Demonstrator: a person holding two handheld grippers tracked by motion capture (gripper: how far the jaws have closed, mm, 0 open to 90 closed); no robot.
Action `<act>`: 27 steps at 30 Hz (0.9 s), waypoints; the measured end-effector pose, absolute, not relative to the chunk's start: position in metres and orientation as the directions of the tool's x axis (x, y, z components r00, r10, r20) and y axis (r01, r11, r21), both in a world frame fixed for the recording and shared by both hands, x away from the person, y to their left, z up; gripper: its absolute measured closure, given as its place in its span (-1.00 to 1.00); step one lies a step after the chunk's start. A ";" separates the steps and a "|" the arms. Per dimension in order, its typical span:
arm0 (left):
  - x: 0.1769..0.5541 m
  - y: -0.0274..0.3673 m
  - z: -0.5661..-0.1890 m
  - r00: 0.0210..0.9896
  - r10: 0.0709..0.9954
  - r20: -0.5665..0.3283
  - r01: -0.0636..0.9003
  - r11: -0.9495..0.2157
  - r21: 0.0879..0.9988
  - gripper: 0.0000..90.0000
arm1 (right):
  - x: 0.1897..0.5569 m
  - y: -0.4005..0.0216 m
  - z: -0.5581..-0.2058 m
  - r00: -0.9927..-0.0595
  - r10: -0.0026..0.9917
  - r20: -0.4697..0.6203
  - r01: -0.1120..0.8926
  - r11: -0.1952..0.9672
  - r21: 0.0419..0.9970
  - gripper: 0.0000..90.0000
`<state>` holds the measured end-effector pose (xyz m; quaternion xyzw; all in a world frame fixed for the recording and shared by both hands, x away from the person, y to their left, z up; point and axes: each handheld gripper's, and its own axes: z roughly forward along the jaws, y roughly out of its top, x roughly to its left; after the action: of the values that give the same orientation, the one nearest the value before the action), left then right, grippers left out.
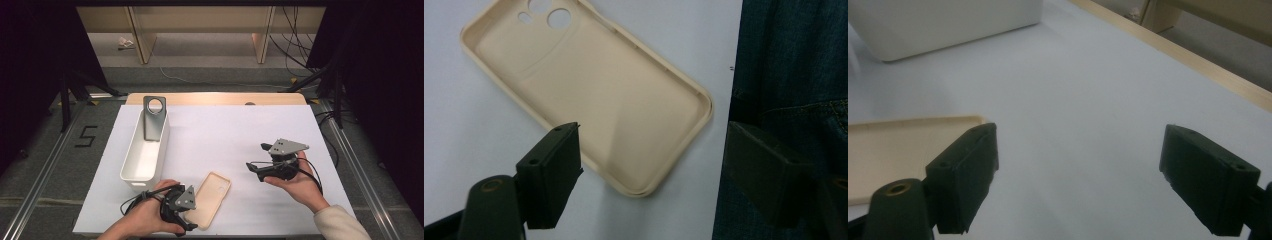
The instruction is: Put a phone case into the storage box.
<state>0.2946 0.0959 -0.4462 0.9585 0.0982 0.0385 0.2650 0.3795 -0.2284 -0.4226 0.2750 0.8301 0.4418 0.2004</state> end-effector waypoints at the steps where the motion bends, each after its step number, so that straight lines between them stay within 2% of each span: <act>1: 0.295 0.095 -0.446 0.979 0.205 0.021 0.165 -0.841 0.515 -0.51 | 0.379 -0.228 -0.423 -0.768 0.634 -0.090 0.280 0.458 0.844 -0.63; 10: 0.296 0.093 -0.445 0.984 0.172 0.041 0.129 -0.856 0.501 -0.59 | 0.381 -0.229 -0.422 -0.767 0.636 -0.085 0.281 0.453 0.846 -0.63; 27: 0.295 0.089 -0.442 0.990 0.125 0.070 0.075 -0.866 0.494 -0.61 | 0.380 -0.231 -0.421 -0.762 0.641 -0.092 0.278 0.451 0.848 -0.63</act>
<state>0.2953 0.0893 -0.4423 0.9647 0.0517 0.0497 0.2536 0.3802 -0.2313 -0.4209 0.2777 0.8270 0.4441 0.2045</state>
